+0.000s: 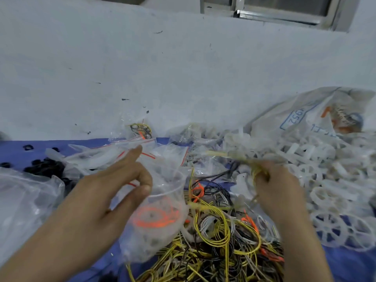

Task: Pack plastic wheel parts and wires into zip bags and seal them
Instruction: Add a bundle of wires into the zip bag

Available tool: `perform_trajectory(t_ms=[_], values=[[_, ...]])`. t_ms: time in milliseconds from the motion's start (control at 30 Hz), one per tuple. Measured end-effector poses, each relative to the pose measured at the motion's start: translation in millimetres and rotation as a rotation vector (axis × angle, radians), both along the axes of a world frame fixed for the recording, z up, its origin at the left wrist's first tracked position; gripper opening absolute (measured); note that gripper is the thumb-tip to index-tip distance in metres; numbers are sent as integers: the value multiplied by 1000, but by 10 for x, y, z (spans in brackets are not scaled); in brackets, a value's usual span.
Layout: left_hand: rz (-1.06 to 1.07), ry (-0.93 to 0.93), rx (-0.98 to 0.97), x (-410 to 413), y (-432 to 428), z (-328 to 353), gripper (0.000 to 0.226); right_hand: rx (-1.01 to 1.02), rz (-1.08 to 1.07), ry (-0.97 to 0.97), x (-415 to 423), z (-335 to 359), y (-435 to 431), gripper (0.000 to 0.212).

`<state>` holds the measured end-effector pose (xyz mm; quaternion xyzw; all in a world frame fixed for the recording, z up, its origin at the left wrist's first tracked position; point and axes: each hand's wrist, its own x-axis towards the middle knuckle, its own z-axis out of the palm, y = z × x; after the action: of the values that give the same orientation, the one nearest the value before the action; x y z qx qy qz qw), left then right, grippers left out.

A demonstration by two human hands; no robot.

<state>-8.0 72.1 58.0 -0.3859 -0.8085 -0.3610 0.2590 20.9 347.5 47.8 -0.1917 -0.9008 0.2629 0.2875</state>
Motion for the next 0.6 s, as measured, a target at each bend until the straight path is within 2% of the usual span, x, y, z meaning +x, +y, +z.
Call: perform_trajectory(t_ms=[67, 200, 300, 467, 600], values=[[-7, -6, 6, 11, -9, 10, 22, -60, 23, -197, 48, 11, 97, 29], [-39, -77, -9, 53, 83, -2, 25, -124, 46, -75, 116, 109, 100, 34], [-39, -126, -15, 94, 115, -3, 30, -122, 169, -312, 130, 62, 70, 33], [-43, -139, -49, 113, 100, 18, 26, -220, 163, -211, 272, 101, 256, 34], [-69, -170, -73, 105, 115, -5, 28, -406, 226, -354, 371, 47, 343, 25]])
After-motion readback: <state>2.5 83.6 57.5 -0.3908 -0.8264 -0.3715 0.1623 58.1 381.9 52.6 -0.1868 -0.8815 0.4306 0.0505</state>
